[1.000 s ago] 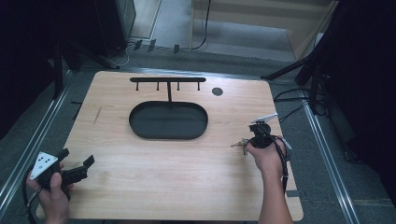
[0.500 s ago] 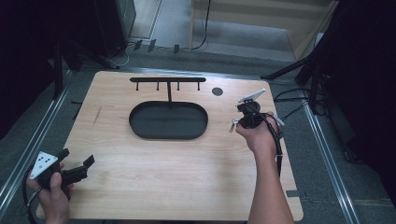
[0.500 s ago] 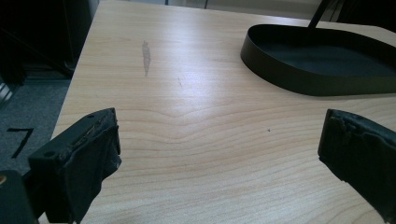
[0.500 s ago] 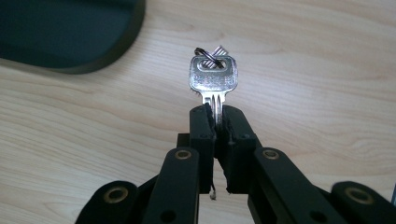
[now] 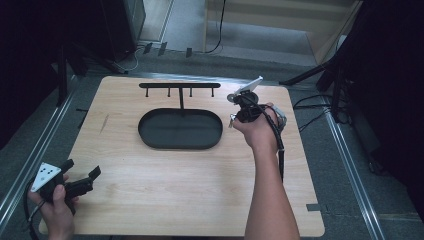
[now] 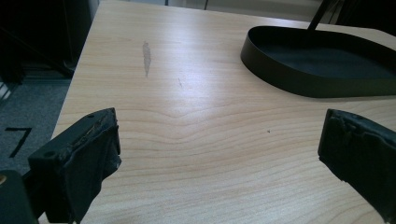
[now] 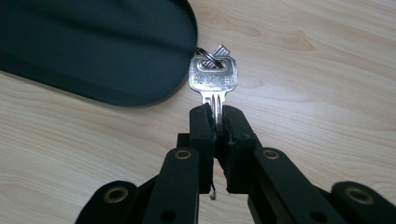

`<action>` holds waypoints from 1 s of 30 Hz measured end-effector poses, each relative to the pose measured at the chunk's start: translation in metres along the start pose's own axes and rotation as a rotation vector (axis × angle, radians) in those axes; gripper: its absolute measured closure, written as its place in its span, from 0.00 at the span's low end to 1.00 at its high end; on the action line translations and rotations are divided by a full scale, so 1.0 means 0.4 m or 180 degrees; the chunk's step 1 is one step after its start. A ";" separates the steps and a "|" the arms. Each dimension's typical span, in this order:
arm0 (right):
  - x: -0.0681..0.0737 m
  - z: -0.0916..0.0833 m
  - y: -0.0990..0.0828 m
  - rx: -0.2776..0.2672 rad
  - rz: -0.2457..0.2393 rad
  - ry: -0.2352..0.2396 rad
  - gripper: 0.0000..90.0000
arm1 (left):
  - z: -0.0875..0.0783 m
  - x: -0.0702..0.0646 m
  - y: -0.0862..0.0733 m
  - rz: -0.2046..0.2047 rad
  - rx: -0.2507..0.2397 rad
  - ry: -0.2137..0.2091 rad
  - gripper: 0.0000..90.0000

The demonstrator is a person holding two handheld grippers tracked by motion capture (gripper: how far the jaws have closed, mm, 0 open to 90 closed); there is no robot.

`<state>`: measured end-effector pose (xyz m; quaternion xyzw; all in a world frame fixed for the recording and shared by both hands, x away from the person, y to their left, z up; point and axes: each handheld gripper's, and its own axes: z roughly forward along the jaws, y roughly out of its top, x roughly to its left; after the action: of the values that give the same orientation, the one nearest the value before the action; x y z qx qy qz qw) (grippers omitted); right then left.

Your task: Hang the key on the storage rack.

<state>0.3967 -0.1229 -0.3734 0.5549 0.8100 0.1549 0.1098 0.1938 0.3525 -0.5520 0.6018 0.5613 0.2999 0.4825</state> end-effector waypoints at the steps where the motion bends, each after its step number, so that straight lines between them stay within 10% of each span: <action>1: 0.006 -0.002 0.006 -0.0004 -0.0021 -0.0003 0.94 | 0.000 0.000 0.000 -0.0005 -0.0001 -0.0001 0.00; 30: 0.106 -0.065 0.125 -0.0220 -0.0193 0.0048 0.94 | 0.000 0.003 0.000 -0.0050 -0.0031 -0.0026 0.00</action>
<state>0.4155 -0.0701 -0.3310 0.5248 0.8214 0.1835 0.1274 0.1940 0.3538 -0.5522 0.5963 0.5625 0.2964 0.4901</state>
